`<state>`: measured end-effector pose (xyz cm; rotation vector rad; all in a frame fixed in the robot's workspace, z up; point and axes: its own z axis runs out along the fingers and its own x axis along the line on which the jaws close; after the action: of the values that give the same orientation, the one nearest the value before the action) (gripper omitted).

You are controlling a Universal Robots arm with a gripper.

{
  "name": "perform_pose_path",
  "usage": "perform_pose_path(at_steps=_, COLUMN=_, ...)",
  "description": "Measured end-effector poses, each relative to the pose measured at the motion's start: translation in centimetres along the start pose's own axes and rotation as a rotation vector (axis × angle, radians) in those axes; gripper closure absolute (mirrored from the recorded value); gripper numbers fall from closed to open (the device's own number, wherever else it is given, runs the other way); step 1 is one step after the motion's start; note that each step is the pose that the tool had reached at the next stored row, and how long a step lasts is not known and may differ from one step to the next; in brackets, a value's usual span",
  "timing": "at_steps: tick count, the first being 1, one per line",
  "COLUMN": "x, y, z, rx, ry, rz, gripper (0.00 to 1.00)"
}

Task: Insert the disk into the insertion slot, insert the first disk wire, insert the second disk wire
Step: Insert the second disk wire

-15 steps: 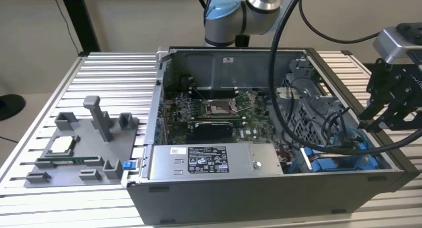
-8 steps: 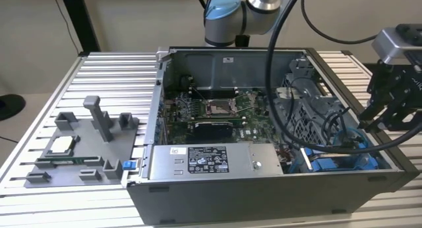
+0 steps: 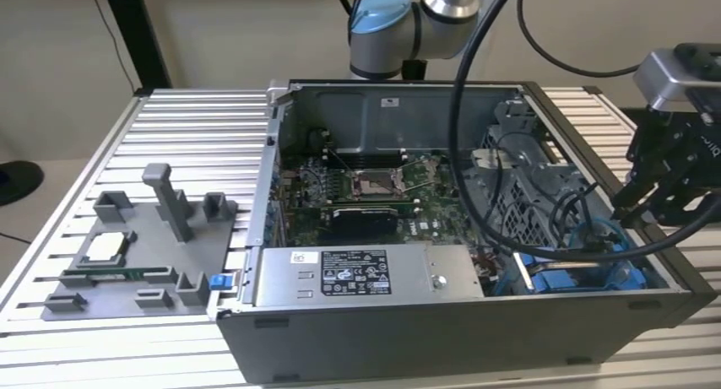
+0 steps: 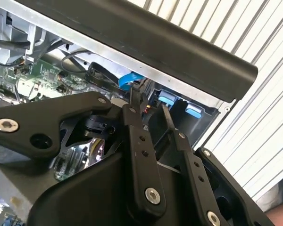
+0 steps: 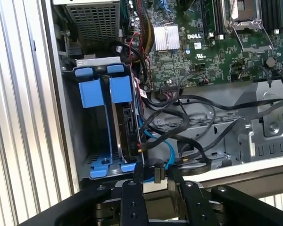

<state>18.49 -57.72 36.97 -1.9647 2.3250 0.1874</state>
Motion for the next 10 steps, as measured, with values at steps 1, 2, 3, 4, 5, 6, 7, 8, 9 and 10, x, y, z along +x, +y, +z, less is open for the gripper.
perform_pose_path(at_steps=1, x=0.01, y=0.0, z=0.03, rx=0.0008, ry=-0.0015, rz=0.007, gripper=0.0)
perform_pose_path(at_steps=2, x=0.02, y=0.0, z=0.07, rx=0.0018, ry=-0.0036, rz=0.015, gripper=0.0)
perform_pose_path(at_steps=3, x=0.02, y=0.0, z=0.12, rx=0.0028, ry=-0.0057, rz=0.024, gripper=0.0)
perform_pose_path(at_steps=4, x=0.03, y=0.0, z=0.17, rx=0.004, ry=-0.008, rz=0.034, gripper=0.0)
perform_pose_path(at_steps=5, x=0.04, y=-0.01, z=0.22, rx=0.0051, ry=-0.0101, rz=0.044, gripper=0.0)
perform_pose_path(at_steps=6, x=0.05, y=-0.01, z=0.28, rx=0.0063, ry=-0.0124, rz=0.053, gripper=0.0)
perform_pose_path(at_steps=7, x=0.06, y=-0.01, z=0.34, rx=0.0073, ry=-0.0151, rz=0.063, gripper=1.0)
perform_pose_path(at_steps=8, x=0.06, y=-0.01, z=0.38, rx=0.008, ry=-0.018, rz=0.071, gripper=1.0)
perform_pose_path(at_steps=9, x=0.07, y=-0.01, z=0.41, rx=0.0087, ry=-0.0208, rz=0.078, gripper=1.0)
perform_pose_path(at_steps=10, x=0.07, y=-0.01, z=0.43, rx=0.0093, ry=-0.0238, rz=0.085, gripper=1.0)
